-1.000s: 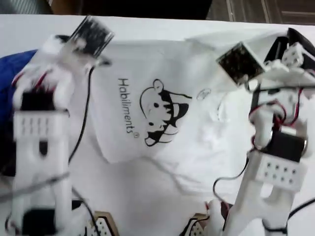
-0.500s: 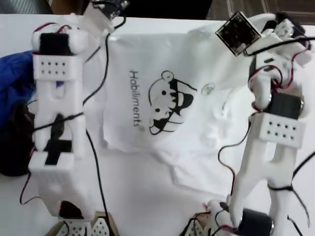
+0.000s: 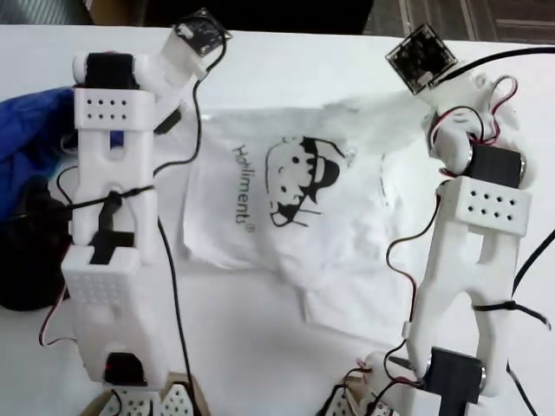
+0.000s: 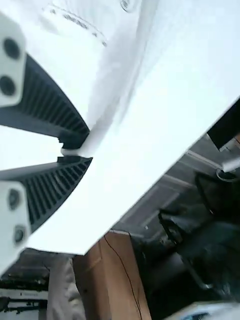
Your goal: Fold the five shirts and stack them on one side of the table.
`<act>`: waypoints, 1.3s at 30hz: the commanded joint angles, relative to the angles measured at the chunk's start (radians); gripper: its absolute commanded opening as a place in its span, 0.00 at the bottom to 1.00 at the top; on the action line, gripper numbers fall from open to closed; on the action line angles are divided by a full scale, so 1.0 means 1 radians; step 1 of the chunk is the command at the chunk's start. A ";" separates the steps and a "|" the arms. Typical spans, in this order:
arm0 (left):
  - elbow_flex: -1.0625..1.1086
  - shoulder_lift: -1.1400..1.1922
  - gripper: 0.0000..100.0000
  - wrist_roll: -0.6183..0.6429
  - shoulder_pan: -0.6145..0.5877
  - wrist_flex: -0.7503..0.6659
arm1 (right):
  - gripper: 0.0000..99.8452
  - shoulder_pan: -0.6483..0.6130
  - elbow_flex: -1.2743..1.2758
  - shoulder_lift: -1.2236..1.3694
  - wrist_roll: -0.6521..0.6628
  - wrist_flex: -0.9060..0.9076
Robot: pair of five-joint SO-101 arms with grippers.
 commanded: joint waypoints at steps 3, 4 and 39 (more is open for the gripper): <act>0.114 -0.054 0.02 0.000 -0.025 0.025 | 0.02 -0.001 -0.043 -0.120 -0.006 0.191; 0.162 -0.072 0.02 0.000 -0.021 0.025 | 0.02 -0.001 -0.043 -0.139 -0.006 0.220; 1.372 -0.494 0.02 -0.081 0.012 -0.377 | 0.02 0.116 1.096 -1.095 0.206 0.348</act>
